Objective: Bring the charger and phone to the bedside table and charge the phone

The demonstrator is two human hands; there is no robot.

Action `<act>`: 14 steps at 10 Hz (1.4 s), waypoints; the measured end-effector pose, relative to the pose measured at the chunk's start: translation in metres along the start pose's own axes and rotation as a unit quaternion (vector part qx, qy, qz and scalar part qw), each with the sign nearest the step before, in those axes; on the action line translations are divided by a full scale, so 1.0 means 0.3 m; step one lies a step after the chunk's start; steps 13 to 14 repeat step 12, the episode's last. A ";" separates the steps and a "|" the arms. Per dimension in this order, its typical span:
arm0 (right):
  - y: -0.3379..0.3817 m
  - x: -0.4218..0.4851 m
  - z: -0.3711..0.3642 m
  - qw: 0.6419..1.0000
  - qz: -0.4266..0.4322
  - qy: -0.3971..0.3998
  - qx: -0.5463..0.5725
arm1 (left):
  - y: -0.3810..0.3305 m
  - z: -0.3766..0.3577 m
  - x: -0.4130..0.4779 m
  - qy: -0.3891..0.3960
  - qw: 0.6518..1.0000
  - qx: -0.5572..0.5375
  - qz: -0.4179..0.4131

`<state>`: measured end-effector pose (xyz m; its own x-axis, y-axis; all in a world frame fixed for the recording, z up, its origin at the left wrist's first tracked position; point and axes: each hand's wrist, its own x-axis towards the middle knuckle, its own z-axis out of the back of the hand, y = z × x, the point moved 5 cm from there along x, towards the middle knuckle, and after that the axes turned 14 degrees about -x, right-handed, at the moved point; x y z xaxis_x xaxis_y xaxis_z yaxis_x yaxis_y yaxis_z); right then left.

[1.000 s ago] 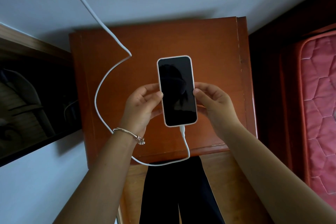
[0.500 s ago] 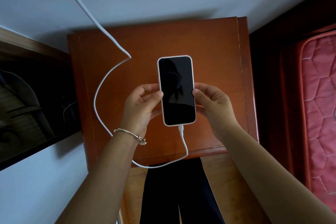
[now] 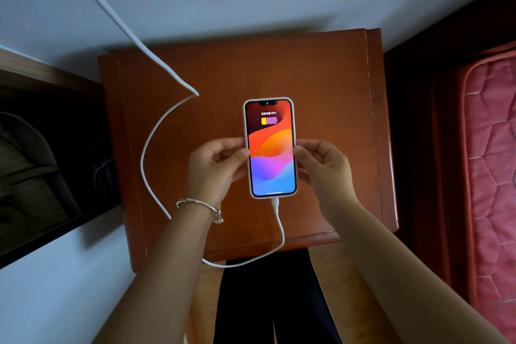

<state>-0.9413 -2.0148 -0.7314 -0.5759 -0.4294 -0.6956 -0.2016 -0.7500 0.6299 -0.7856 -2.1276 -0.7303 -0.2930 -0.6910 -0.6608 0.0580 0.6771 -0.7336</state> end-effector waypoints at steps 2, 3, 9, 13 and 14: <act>-0.005 0.041 -0.008 1.000 -0.010 -0.006 -0.029 | 0.021 0.012 0.043 -0.038 0.999 0.025 0.002; -0.019 0.064 -0.013 0.998 -0.021 -0.013 -0.050 | 0.045 0.015 0.060 -0.050 0.998 0.027 0.012; -0.111 0.112 -0.050 0.991 -0.037 -0.033 -0.121 | 0.161 0.047 0.072 -0.101 0.992 0.072 0.024; -0.049 0.078 -0.026 0.994 -0.015 0.011 -0.110 | 0.106 0.060 0.031 -0.104 0.992 0.030 0.060; -0.049 0.078 -0.026 0.994 -0.015 0.011 -0.110 | 0.106 0.060 0.031 -0.104 0.992 0.030 0.060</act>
